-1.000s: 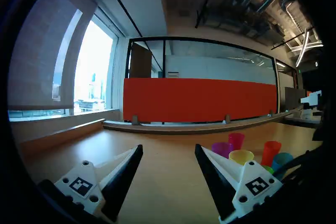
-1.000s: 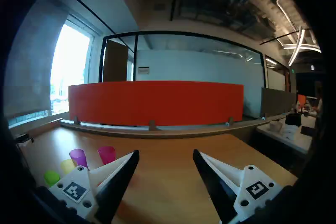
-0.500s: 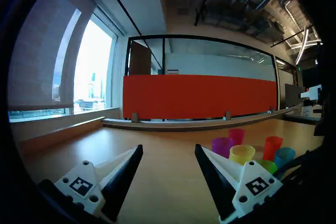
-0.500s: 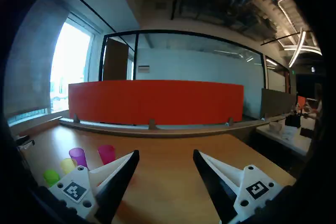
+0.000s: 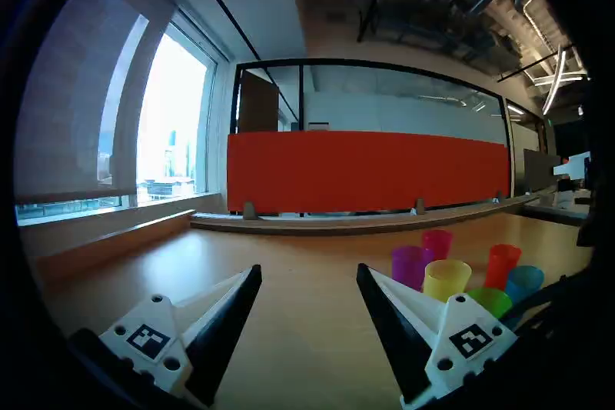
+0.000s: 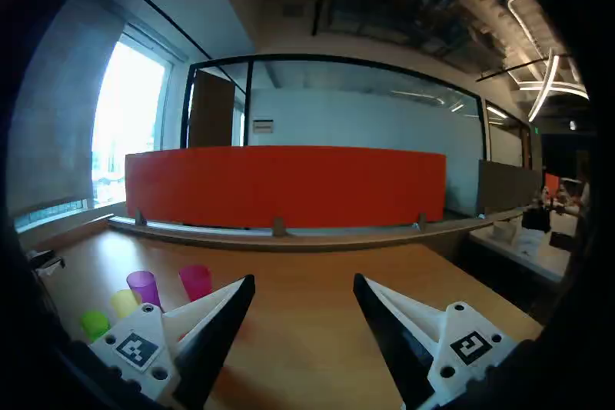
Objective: Pour water
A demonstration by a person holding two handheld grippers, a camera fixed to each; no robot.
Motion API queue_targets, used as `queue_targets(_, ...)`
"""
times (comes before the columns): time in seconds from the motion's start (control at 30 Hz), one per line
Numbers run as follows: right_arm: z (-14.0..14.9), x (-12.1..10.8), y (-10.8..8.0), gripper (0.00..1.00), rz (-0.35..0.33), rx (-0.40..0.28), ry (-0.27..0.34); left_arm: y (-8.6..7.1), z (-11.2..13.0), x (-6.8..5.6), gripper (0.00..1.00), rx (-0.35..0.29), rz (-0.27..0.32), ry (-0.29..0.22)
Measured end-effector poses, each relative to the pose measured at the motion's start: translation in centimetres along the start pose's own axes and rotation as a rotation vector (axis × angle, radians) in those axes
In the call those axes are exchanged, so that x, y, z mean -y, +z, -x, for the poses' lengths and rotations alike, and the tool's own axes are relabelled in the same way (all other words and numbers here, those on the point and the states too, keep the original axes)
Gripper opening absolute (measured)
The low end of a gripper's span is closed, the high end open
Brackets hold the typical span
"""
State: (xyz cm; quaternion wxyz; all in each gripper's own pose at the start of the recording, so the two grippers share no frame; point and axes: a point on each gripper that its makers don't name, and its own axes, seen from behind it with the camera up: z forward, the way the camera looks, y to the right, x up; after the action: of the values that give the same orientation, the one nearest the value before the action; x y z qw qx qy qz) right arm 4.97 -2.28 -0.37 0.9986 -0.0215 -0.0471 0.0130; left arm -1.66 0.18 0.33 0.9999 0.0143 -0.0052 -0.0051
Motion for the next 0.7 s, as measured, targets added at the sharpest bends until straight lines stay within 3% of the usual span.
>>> queue_targets(0.7, 0.16, -0.3, -0.41, 0.99, 0.002, 0.002, -0.006, 0.12, 0.13, 0.02, 0.91, 0.007, 0.004, 0.003)
